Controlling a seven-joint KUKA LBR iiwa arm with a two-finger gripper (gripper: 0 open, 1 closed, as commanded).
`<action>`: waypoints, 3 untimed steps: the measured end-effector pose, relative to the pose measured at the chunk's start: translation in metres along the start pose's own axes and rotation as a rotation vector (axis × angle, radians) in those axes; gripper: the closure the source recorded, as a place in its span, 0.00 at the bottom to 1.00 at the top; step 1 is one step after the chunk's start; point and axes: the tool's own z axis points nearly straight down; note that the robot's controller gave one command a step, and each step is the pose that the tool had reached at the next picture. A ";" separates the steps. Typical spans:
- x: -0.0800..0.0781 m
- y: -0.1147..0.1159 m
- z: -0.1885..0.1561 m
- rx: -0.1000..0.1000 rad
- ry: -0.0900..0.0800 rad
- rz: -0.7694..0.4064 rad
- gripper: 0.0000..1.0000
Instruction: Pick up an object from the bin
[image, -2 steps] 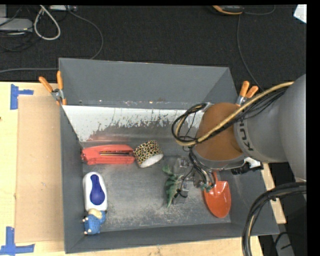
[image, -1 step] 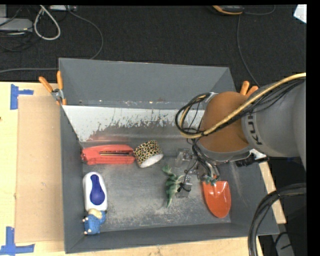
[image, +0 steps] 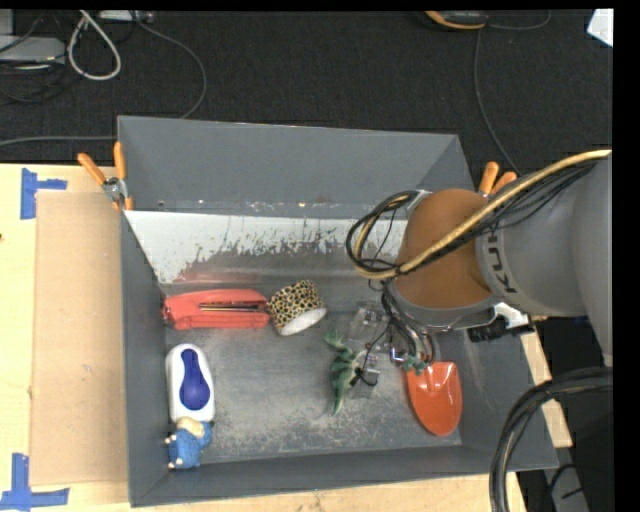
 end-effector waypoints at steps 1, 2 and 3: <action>-0.002 0.003 0.030 -0.001 -0.004 0.154 0.00; -0.004 -0.007 0.030 0.000 -0.001 0.125 1.00; -0.004 -0.007 0.030 0.000 -0.001 0.124 1.00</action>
Offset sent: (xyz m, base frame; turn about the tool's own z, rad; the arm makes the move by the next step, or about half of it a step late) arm 0.0031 -0.0075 -0.0292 0.1246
